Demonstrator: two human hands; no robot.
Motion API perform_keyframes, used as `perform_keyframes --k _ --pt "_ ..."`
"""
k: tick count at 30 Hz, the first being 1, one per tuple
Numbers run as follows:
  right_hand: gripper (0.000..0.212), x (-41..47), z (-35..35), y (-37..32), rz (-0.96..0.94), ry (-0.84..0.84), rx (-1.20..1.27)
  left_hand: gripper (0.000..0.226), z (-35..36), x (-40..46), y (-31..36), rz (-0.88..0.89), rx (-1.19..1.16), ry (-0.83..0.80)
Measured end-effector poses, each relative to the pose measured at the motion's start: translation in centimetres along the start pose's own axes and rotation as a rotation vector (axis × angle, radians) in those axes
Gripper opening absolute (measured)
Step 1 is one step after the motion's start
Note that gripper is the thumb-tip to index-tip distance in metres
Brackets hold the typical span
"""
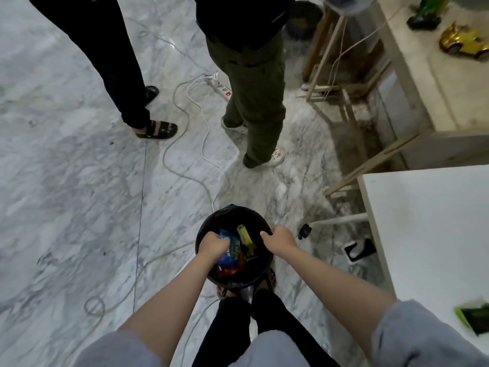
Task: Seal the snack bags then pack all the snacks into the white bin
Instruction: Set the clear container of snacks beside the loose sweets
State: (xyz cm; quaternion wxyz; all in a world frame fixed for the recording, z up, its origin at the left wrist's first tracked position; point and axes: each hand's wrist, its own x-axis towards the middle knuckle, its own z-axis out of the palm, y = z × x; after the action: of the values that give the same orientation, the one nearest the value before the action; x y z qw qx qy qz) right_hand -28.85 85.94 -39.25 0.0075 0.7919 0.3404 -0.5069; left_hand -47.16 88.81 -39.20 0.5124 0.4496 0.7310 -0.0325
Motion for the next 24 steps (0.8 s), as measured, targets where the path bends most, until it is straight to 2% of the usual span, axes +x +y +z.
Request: perform_keyframes --k 1,4,6,11,13,15,18,21,24 --pt "0.024 -0.3 -0.6 -0.1 -0.008 -0.015 0.007 0.04 0.1 -0.2 0.8 0.018 -0.019 -0.001" --pt "0.059 -1.1 -2.7 -0.5 -0.046 0.014 0.074 0.042 0.1 -1.0 3.3 0.085 -0.008 -0.014" --pt "0.065 -2.1 -4.1 -0.9 -0.082 0.075 0.134 0.039 0.3 -1.3 5.3 0.132 -0.015 -0.025" --pt "0.063 -5.5 -6.8 -1.4 -0.086 0.291 0.35 0.016 0.1 -3.7 10.1 0.251 0.028 -0.064" --pt "0.062 -7.6 -7.6 -0.9 -0.095 0.395 0.439 0.02 0.1 -5.0 11.8 0.336 0.056 -0.104" --pt "0.062 -10.0 -8.2 -0.5 -0.08 0.5 0.525 0.033 -0.2 -6.9 13.1 0.403 0.091 -0.137" --pt "0.06 -14.4 -8.5 1.0 -0.043 0.665 0.671 0.018 -0.1 -10.4 13.8 0.512 0.135 -0.254" --pt "0.055 -19.0 -6.9 3.9 -0.014 0.851 0.803 0.017 0.8 -13.7 12.9 0.597 0.211 -0.358" --pt "0.054 -21.8 -5.5 6.6 0.042 0.903 0.874 0.035 2.3 -16.1 12.0 0.645 0.244 -0.444"
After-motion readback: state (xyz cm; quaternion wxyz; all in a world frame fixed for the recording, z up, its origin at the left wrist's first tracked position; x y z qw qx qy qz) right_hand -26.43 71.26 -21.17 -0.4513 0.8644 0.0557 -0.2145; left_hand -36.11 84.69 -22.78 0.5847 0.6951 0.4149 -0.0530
